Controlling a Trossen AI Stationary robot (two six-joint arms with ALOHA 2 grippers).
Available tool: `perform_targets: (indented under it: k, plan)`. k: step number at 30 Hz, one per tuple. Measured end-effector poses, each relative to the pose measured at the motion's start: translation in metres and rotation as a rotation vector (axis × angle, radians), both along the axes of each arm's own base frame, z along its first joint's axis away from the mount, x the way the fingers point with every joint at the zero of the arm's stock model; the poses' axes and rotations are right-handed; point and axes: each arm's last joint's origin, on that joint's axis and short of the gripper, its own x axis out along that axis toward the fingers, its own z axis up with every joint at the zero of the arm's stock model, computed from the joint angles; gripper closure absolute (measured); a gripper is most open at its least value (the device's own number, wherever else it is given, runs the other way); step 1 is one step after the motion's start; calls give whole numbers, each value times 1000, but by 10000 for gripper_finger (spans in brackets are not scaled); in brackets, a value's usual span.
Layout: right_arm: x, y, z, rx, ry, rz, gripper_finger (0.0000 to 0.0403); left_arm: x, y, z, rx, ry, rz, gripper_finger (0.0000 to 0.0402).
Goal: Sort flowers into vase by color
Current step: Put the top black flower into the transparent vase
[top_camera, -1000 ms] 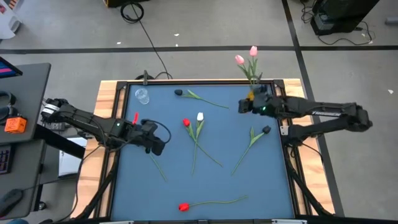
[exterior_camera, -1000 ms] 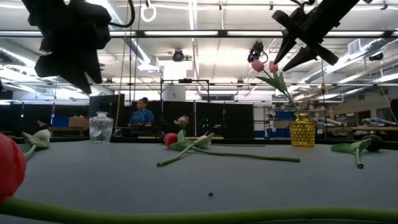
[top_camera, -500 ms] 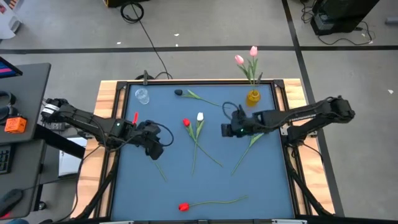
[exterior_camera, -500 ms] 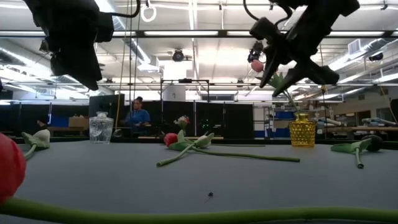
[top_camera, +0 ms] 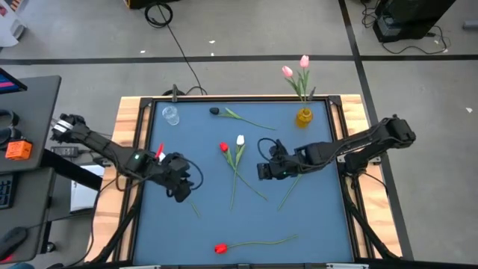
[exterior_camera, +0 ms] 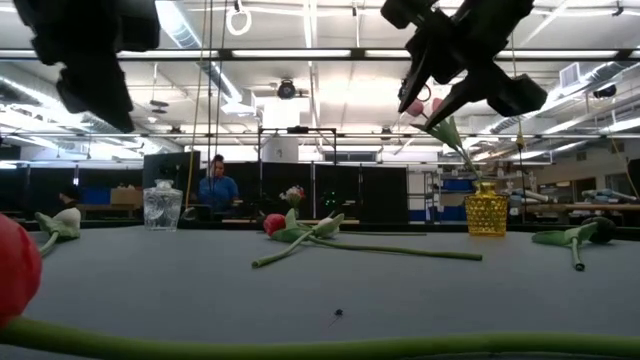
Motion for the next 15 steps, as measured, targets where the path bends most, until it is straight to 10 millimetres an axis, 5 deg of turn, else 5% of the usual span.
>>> perform_targets:
  k: [11, 15]
  plan:
    - [-3, 17, 0, 74, 9, 84, 257, -34, -14, -7, -55, 161, 174, 217]
    - [-3, 17, 0, 77, 6, 83, 257, -39, 2, 18, -82, 189, 224, 217]
